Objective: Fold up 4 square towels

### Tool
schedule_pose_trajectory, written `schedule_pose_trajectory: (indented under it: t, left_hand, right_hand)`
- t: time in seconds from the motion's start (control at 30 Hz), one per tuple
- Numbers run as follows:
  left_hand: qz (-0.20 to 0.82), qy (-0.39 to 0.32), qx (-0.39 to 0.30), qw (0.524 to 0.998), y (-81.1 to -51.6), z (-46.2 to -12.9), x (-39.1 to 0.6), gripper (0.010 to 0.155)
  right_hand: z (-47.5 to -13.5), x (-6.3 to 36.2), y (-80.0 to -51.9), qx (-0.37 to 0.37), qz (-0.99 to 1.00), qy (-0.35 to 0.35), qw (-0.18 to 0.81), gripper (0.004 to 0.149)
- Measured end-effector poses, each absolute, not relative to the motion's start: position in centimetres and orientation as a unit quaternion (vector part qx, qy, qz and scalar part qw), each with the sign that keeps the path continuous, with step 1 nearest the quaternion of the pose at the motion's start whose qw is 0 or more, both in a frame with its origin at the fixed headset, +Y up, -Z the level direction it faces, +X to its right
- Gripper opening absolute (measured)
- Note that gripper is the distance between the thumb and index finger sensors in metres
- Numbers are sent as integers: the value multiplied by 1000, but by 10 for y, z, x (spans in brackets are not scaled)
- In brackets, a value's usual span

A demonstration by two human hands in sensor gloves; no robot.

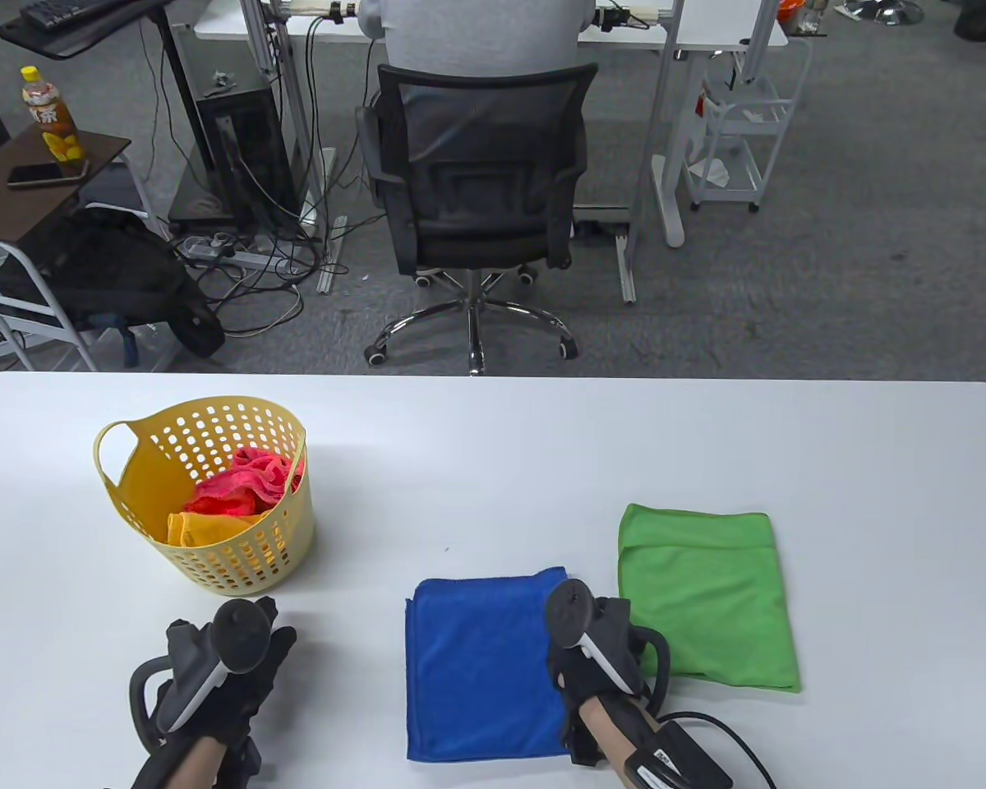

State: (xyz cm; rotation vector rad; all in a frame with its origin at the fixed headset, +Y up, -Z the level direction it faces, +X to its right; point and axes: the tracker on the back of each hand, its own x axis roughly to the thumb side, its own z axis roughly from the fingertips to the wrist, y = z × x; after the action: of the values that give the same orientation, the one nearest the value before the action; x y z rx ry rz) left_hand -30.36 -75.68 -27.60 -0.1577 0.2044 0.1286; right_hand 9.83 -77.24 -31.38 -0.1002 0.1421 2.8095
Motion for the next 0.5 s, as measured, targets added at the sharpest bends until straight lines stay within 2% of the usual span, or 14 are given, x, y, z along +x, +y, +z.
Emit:
schedule_pose_trajectory:
  t: [0.1,0.17,0.33,0.4,0.5]
  left_hand:
    - [64,100,-81,990,-757,-277,-303,62]
    - [68,97,-78,990,-756,-277,-303,62]
    - [70,93,-66,991,-753,-276,-303,63]
    - [69,92,-66,991,-754,-276,-303,63]
    - [71,94,-58,991,-751,-274,-305,63]
  right_hand:
    - [-313,112,-751,7,965,35,260,40]
    - [-313,121,-737,44,948,-11,314,40]
    - [-325,129,-707,58,977,-86,186,39]
    - [-336,131,-698,61,978,-77,183,38]
    - [-346,135,-679,65,975,-101,189,38]
